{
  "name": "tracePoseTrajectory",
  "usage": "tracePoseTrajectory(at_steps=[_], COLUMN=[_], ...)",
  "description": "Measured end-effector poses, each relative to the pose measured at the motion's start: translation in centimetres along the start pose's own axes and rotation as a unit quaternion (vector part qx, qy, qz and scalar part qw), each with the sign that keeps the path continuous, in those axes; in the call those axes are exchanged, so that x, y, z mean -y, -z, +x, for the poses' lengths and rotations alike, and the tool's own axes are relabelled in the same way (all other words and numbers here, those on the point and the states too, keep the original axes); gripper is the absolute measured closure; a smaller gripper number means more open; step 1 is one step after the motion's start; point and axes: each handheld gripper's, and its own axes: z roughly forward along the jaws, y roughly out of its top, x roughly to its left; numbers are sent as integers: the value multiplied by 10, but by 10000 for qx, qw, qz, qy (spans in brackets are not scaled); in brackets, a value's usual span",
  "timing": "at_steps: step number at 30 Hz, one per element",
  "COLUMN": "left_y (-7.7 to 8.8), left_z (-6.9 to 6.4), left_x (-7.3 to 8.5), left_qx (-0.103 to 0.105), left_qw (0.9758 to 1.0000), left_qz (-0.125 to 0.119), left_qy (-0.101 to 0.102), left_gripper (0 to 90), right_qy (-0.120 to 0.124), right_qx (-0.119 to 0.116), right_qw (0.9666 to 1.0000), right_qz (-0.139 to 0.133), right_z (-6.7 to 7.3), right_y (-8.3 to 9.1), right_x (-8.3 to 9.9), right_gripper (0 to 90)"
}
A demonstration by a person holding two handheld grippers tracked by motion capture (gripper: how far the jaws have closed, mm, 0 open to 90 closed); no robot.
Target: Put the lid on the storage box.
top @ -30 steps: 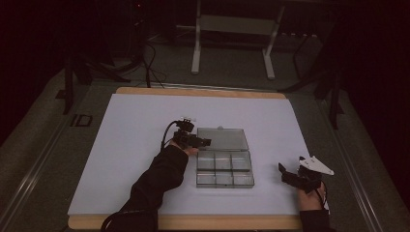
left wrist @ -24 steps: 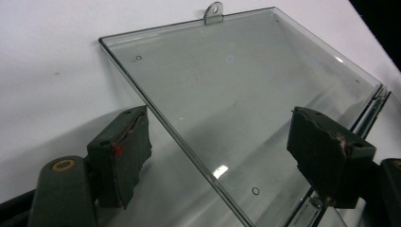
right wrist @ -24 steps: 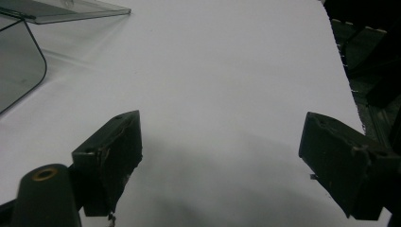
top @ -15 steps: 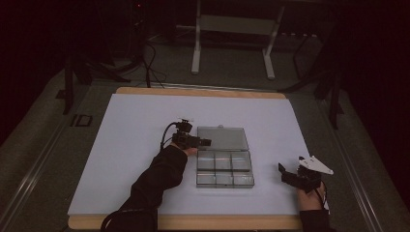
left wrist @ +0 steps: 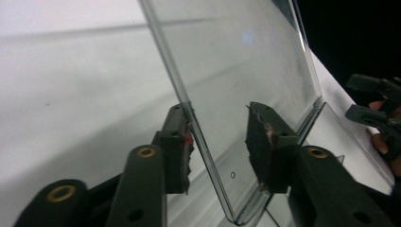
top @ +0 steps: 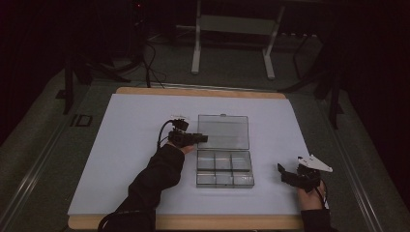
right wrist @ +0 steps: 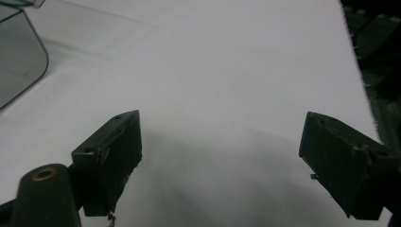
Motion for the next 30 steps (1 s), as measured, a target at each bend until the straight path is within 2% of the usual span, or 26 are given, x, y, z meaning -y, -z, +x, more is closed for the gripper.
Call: tracePoseTrajectory(at_steps=[4, 7, 14, 17, 22, 26, 28, 30], left_y=[5, 8, 14, 15, 17, 18, 18, 18], left_z=[-2, -2, -5, -5, -6, -7, -7, -7], left_x=[-1, 0, -1, 0, 1, 2, 2, 2], left_qx=[53, 116, 165, 173, 169, 165, 162, 144], left_qw=[9999, 9997, 9991, 9990, 9984, 9979, 9978, 9977], left_qz=[-56, -123, -134, -149, -160, -182, -183, -175], left_qy=[-129, -164, -374, -395, -520, -596, -619, -637], left_gripper=[695, 723, 766, 773, 781, 784, 786, 787], right_qy=[6, 59, 134, 127, 167, 152, 137, 164], right_qx=[-161, -183, -387, -589, -551, -619, -714, -743], right_qw=[9996, 9993, 9988, 9981, 9983, 9978, 9967, 9964], right_qz=[250, 320, 250, 131, -48, -179, -359, -383], right_z=[0, 1, 5, 8, 11, 12, 13, 14], right_y=[-3, -3, 4, 7, 8, 9, 11, 10], right_x=[-2, -6, -22, -32, -45, -53, -66, -75], right_gripper=[138, 139, 139, 139, 133, 134, 134, 133])
